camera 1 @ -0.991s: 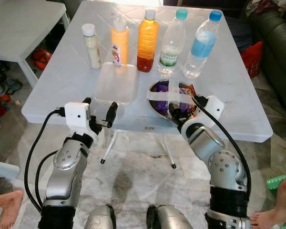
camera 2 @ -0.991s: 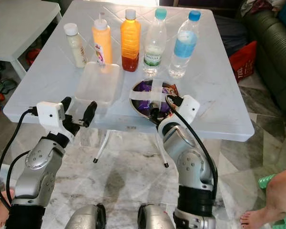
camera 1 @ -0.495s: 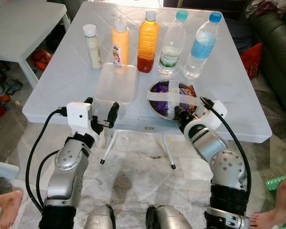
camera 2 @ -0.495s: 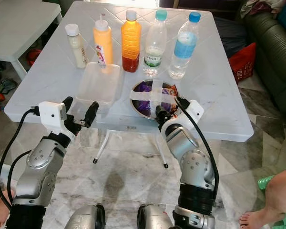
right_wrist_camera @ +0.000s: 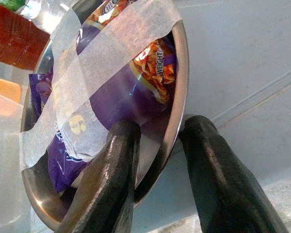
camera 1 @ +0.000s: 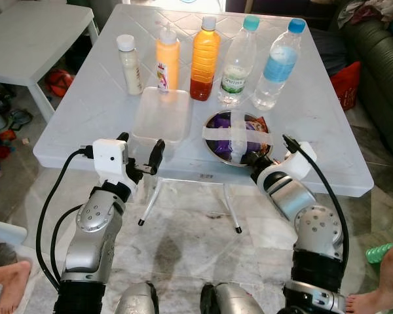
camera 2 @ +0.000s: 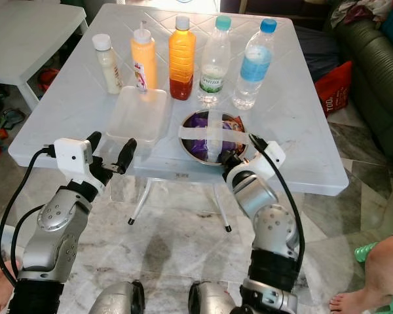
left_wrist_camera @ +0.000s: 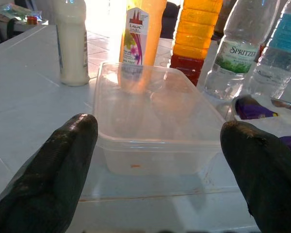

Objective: Restocking fridge

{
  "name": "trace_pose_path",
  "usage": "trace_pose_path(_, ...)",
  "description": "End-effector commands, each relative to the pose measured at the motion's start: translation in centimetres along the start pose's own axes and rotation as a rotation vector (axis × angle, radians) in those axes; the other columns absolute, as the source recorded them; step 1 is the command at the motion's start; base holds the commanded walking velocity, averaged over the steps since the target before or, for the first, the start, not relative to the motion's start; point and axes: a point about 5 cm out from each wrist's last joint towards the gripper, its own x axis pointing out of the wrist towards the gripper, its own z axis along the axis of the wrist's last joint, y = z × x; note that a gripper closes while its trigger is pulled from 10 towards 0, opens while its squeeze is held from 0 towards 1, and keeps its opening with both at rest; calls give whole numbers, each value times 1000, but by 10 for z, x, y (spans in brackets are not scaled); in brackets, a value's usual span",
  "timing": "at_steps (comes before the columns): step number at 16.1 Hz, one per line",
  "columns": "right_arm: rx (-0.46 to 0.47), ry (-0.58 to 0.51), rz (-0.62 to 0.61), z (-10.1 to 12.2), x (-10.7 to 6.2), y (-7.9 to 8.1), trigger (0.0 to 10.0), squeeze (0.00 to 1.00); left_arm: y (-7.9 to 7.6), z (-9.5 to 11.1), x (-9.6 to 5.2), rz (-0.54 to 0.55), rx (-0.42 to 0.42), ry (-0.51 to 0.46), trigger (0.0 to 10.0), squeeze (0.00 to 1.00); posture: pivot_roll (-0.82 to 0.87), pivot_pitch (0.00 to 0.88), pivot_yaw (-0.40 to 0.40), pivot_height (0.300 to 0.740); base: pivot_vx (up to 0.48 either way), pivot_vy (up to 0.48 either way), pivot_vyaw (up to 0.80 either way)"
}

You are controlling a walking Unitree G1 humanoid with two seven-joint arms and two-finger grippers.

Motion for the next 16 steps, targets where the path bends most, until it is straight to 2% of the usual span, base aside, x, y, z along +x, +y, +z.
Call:
trace_pose_path(1, -20, 32, -131, -3, 4, -26, 0, 0, 0, -2, 0, -6, 15, 10, 10000, 0, -4, 136, -46, 740, 0, 0, 0)
trace_pose_path(2, -85, 1, -155, 4, 4, -31, 0, 0, 0, -2, 0, -7, 15, 10, 10000, 0, -3, 134, -48, 740, 0, 0, 0)
trace_pose_path(4, -125, -34, -191, 12, 3, -39, 0, 0, 0, -2, 0, -8, 15, 10, 10000, 0, -6, 132, -47, 740, 0, 0, 0)
trace_pose_path(10, -120, -172, -266, 43, 1, -50, 0, 0, 0, 0, 3, -14, 19, 5, 10000, 0, -9, 130, -35, 740, 0, 0, 0)
trace_pose_path(13, -148, -264, -277, 66, -1, -50, 0, 0, 0, 0, 3, -12, 20, 6, 10000, 0, -10, 130, -34, 740, 0, 0, 0)
trace_pose_path(14, -204, -286, -264, 73, -2, -49, 2745, 0, -1, -1, 3, -11, 20, 6, 10000, 0, -15, 129, -32, 740, 0, 0, 0)
trace_pose_path(15, -268, -296, -256, 77, -2, -48, 10000, 0, -1, -1, 4, -9, 20, 7, 10000, 0, -17, 129, -32, 740, 0, 0, 0)
trace_pose_path(16, -322, -302, -255, 79, -2, -49, 10000, 0, -1, -1, 4, -9, 19, 7, 10000, 0, -17, 129, -32, 740, 0, 0, 0)
